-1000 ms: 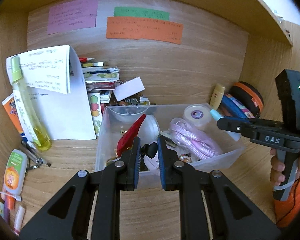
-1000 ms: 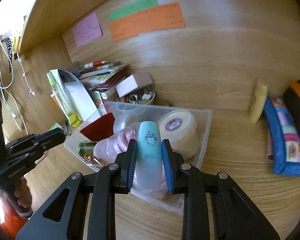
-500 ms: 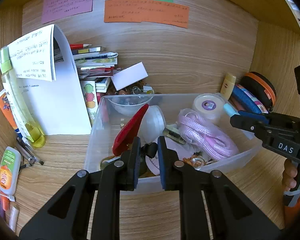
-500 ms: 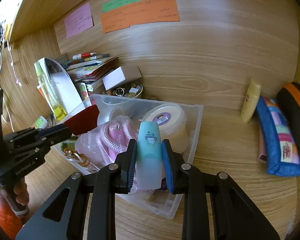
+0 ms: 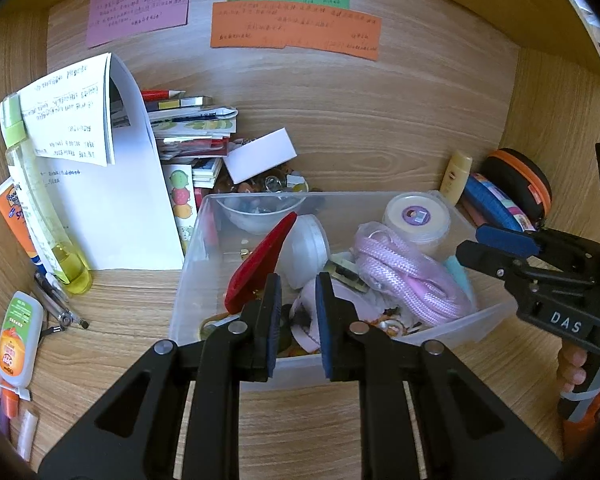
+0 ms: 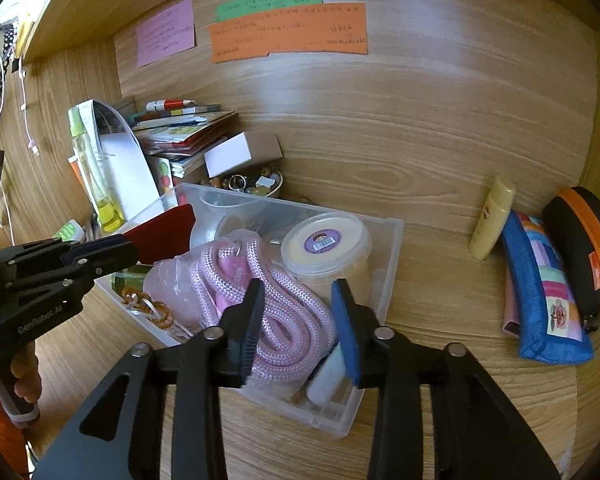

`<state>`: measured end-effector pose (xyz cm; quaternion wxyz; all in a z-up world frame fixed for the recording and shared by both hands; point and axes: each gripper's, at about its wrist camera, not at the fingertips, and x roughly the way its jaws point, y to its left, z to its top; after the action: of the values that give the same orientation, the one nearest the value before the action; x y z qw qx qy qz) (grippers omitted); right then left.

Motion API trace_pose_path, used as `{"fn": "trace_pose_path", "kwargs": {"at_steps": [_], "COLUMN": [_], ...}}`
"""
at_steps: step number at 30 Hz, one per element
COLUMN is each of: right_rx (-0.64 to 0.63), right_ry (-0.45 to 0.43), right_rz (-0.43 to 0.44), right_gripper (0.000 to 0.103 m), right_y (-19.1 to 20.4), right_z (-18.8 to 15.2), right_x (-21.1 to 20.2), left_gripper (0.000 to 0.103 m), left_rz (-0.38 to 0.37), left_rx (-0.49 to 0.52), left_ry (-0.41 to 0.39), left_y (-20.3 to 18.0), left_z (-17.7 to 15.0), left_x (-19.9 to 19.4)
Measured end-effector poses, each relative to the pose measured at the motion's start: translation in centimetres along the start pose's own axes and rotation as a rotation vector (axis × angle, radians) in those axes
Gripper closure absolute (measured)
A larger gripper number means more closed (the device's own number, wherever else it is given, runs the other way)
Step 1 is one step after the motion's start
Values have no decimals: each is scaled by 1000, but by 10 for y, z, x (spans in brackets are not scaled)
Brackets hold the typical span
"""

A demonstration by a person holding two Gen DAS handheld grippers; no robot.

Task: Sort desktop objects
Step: 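Open both grippers to drop the tube and clip into the box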

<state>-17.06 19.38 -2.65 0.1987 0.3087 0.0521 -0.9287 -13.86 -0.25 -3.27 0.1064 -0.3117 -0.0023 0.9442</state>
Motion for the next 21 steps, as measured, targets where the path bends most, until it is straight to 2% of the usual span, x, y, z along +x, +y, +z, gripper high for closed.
{"fn": "trace_pose_path", "kwargs": {"at_steps": [3,5,9,11,16,18,21], "right_rx": [-14,-19,-25,-25,-26,-25,-35], "right_ry": [-16,-27,-50,-58,-70,-66,-55], "right_rz": [-6,-13,-24,-30,-41,-45,-49], "right_gripper": [59,51,43,34,25,21,19], "right_y": [3,5,5,4,4,3,5], "right_z": [0,0,0,0,0,0,0], "right_x": [-3,-4,-9,-11,-12,-12,-10], "left_gripper": [82,69,59,47,30,28,15], "left_rz": [-1,10,21,31,58,66,73], "left_rx": [3,3,2,-3,-11,-7,-13], "left_ry": [-4,-15,-32,-39,-53,-54,-53], "left_y": [-1,-1,-2,-1,1,0,2], "left_z": [0,1,1,2,1,0,-1], "left_x": [-3,-6,-14,-17,-26,-31,-37]}}
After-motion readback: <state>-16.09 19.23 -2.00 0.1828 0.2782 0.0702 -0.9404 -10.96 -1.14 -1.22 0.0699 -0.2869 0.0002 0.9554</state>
